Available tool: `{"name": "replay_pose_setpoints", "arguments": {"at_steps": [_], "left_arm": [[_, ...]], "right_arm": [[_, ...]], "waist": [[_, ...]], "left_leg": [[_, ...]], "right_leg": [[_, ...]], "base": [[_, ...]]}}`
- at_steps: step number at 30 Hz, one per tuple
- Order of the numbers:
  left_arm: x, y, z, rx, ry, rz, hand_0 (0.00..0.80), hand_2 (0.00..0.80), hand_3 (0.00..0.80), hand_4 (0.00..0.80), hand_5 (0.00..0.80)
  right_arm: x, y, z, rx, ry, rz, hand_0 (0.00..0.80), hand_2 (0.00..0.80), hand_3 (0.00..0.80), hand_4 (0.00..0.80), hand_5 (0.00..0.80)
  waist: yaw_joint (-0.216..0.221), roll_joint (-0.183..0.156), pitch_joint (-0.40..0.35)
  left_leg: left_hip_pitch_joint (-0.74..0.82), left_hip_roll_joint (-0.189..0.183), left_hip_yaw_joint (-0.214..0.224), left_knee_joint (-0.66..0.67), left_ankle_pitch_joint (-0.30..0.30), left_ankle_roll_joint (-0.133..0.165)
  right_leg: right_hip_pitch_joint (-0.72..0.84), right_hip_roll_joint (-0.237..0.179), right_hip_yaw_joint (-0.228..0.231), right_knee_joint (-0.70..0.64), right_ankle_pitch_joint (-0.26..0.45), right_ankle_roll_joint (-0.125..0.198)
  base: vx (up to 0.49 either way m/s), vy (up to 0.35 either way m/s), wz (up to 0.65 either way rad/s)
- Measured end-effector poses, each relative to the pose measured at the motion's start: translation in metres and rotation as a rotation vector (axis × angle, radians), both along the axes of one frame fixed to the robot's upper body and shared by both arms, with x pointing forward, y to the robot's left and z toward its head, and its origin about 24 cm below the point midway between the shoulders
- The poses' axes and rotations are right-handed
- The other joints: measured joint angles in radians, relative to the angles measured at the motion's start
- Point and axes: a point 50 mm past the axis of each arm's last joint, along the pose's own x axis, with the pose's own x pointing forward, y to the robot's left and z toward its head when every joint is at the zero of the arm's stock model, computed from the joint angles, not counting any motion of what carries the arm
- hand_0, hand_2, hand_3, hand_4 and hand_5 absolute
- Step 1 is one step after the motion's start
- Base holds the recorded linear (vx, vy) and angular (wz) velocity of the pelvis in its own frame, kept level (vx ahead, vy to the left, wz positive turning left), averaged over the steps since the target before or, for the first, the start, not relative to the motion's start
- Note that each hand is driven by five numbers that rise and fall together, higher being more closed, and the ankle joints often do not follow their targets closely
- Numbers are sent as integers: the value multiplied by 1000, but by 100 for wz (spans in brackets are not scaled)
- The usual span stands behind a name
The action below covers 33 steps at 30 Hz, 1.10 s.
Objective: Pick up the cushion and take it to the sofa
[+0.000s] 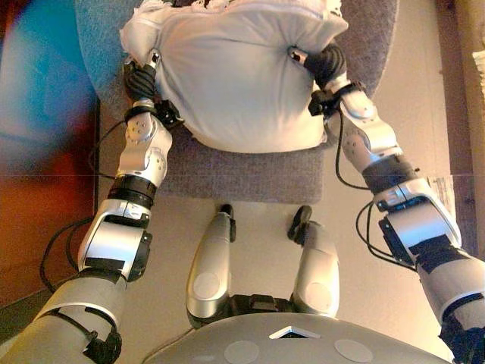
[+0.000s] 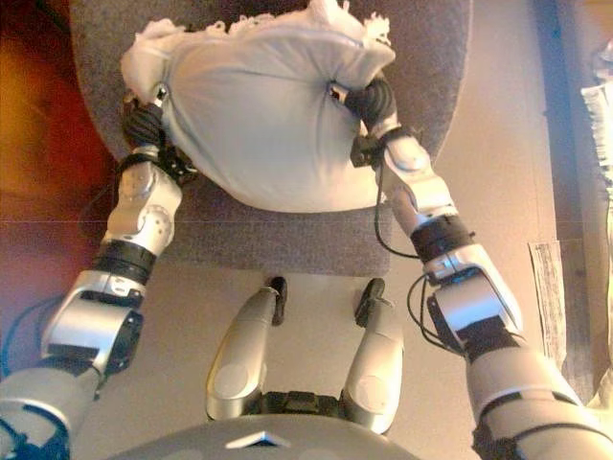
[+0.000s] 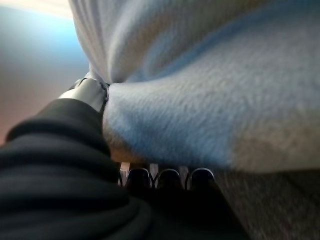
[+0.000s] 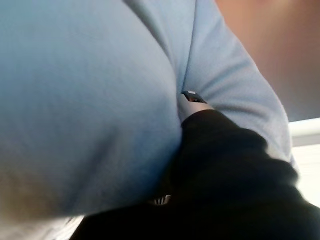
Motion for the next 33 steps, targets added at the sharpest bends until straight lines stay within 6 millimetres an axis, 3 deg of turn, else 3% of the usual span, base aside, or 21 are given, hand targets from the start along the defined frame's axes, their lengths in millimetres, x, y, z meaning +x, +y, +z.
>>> {"name": "replay_pose_setpoints", "arguments": {"at_steps": [7, 17, 24, 25, 26, 27, 29, 30, 31, 32, 33], "left_arm": [[-1, 1, -2, -11, 12, 38, 800, 800, 800, 800, 800], [-4, 13, 4, -36, -18, 132, 800, 800, 800, 800, 800], [-2, -6, 2, 19, -19, 35, 800, 800, 800, 800, 800], [-2, -8, 3, 25, -19, 23, 800, 800, 800, 800, 800], [-2, -9, 3, 28, -19, 15, 800, 800, 800, 800, 800], [-2, -9, 3, 29, -19, 7, 800, 800, 800, 800, 800], [-2, -9, 3, 35, -13, -3, 800, 800, 800, 800, 800], [-2, -10, 3, 32, -10, -12, 712, 712, 712, 712, 712], [-1, -12, 2, 33, -6, -28, 329, 329, 329, 329, 329], [-1, -14, 2, 31, -1, -43, 0, 0, 0, 0, 0], [-1, -16, 2, 31, 1, -54, 0, 0, 0, 0, 0]], "right_arm": [[6, 4, 11, -4, -18, -23, 800, 800, 800, 800, 800], [14, 21, 29, -54, -21, -12, 800, 800, 800, 800, 800], [31, -7, 42, -153, 39, -142, 800, 800, 800, 800, 800], [32, -10, 43, -151, 47, -146, 571, 571, 571, 571, 571], [32, -11, 43, -143, 61, -148, 66, 66, 66, 66, 66], [33, -14, 42, -119, 83, -153, 0, 0, 0, 0, 0], [34, -21, 39, -50, 128, -168, 0, 0, 0, 0, 0], [35, -26, 37, -34, 145, -186, 0, 0, 0, 0, 0], [35, -30, 37, -21, 160, -204, 0, 0, 0, 0, 0], [35, -34, 37, -13, 168, -224, 0, 0, 0, 0, 0], [35, -39, 38, -5, 173, -243, 0, 0, 0, 0, 0]], "waist": [[51, -1, 0], [107, -9, 5], [157, -13, 7], [159, -14, 7], [159, -17, 9], [159, -17, 9], [155, -17, 9], [152, -17, 9], [149, -17, 10], [149, -17, 10], [148, -16, 10]], "left_leg": [[-1, -5, -32, -13, 16, -9], [0, 3, -47, -2, 16, -12], [1, -26, -78, 7, 18, -11], [1, -30, -80, 9, 19, -11], [1, -32, -80, 12, 18, -10], [0, -32, -80, 16, 17, -8], [-1, -35, -79, 20, 15, -7], [-1, -40, -79, 23, 15, -6], [-2, -43, -78, 24, 14, -5], [-6, -44, -77, 27, 14, -5], [-12, -44, -78, 32, 14, -5]], "right_leg": [[30, -11, -49, 10, -27, 0], [56, -16, -73, 35, -56, 2], [81, -47, -107, 55, -79, 11], [83, -50, -108, 60, -82, 13], [83, -53, -108, 64, -85, 15], [84, -55, -108, 68, -87, 16], [83, -60, -108, 77, -90, 16], [81, -66, -107, 80, -93, 16], [77, -71, -105, 88, -96, 16], [73, -73, -104, 93, -98, 16], [67, -75, -104, 99, -99, 15]], "base": [[50, -40, 23], [70, -11, 12], [48, 24, 19], [16, 41, 18], [21, 47, 11], [22, 48, 5], [9, 72, 3], [-5, 87, 4], [-5, 82, 3], [-1, 75, 3], [5, 72, 3]]}}
